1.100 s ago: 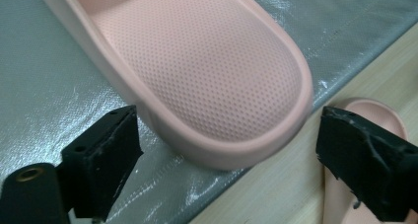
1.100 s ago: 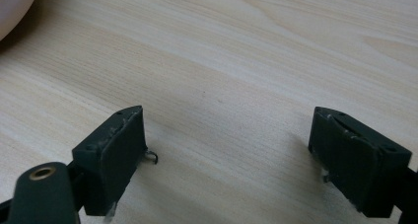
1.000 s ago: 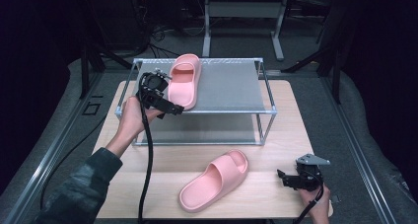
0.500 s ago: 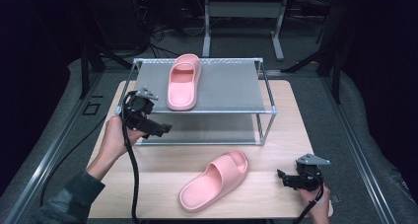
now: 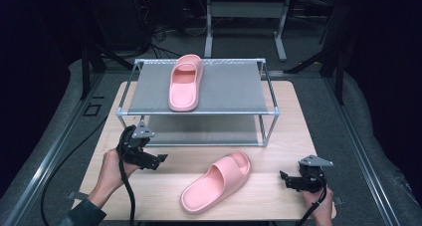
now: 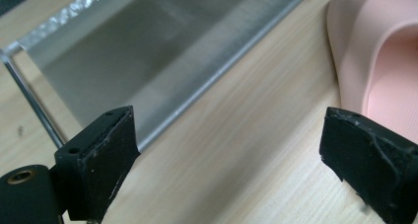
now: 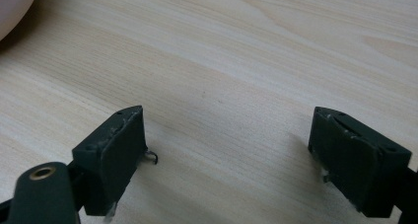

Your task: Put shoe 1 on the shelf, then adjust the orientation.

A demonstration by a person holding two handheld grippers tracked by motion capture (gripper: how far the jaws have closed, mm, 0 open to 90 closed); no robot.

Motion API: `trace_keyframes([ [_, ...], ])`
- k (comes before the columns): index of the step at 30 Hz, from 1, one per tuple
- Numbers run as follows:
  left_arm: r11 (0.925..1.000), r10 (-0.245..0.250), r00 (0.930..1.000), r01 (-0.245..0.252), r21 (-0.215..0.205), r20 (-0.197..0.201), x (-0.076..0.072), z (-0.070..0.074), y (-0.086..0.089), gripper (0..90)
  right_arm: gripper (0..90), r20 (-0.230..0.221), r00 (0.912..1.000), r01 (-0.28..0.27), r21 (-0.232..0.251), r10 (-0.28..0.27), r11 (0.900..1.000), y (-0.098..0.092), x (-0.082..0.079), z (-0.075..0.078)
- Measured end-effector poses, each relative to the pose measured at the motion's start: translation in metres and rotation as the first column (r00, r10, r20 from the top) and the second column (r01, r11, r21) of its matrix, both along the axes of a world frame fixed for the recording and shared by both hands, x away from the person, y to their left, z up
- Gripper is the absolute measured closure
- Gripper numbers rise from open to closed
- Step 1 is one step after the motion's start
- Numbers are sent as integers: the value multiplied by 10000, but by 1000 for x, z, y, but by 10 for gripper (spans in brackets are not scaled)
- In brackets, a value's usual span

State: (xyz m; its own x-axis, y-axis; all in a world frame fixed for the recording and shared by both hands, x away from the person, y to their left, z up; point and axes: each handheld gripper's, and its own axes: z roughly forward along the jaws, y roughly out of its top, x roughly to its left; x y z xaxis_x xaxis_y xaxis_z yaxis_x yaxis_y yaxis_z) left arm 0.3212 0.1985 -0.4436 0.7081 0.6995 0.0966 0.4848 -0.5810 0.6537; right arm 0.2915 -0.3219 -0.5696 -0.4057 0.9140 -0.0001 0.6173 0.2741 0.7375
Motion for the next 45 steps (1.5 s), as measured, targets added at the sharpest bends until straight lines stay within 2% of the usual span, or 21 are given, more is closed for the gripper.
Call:
trace_keyframes([
  [7, 9996, 275, 9992, -277, -99, -274, -9, -32, 9, 69, 141, -1, 10000, 4, 0, -4, 10000, 0, 0, 0],
  [11, 9981, 488, 9956, -517, -348, -805, -10, -55, 17, 68, 142, 0, 10000, 3, -5, -3, 10000, 0, 0, 0],
  [13, 9949, 773, 9917, -835, -573, -1026, -9, -71, 22, 66, 142, -1, 10000, 4, -6, -4, 10000, 0, 0, 0],
  [16, 9901, 1052, 9876, -1149, -801, -1163, -8, -86, 29, 58, 142, -2, 10000, 2, -2, -2, 10000, 0, 0, 0],
  [18, 9877, 1254, 9862, -1343, -799, -1083, -7, -96, 34, 47, 142, 0, 10000, 5, -4, -5, 10000, 0, 0, 0],
  [19, 9855, 1327, 9851, -1429, -911, -1094, -7, -100, 36, 39, 142, 1, 10000, 5, -3, -5, 10000, 0, 0, 0],
  [20, 9802, 1476, 9815, -1616, -1143, -1217, -6, -106, 39, 32, 142, 0, 10000, 5, 0, -5, 10000, 0, 0, 0],
  [24, 9773, 1667, 9781, -1807, -1108, -1250, -5, -120, 43, 6, 144, 2, 10000, 13, 1, -13, 10000, 0, 0, 0],
  [27, 9736, 1912, 9779, -1998, -1107, -841, -7, -124, 43, 0, 145, -14, 10000, 12, 36, -12, 10000, 0, -1, 0],
  [29, 9755, 1916, 9801, -1960, -997, -521, -8, -127, 41, 0, 145, 42, 10000, 86, -27, -86, 10000, 1, -1, 0],
  [31, 9741, 1908, 9814, -1921, -1194, -224, -9, -130, 41, 0, 144, 29, 10000, 88, -43, -88, 10000, 1, -1, 0],
  [41, 9720, 2017, 9792, -2028, -1186, -210, -10, -130, 40, 0, 138, -78, 9996, 275, -3, -275, 9996, 2, -3, 1],
  [44, 9719, 2032, 9789, -2042, -1167, -206, -10, -130, 40, 0, 104, -290, 9981, 552, 16, -552, 9985, 5, -4, 2],
  [45, 9718, 2037, 9788, -2047, -1171, -206, -10, -130, 40, 0, 101, -510, 9968, 632, 212, -620, 9978, 6, -5, 4],
])
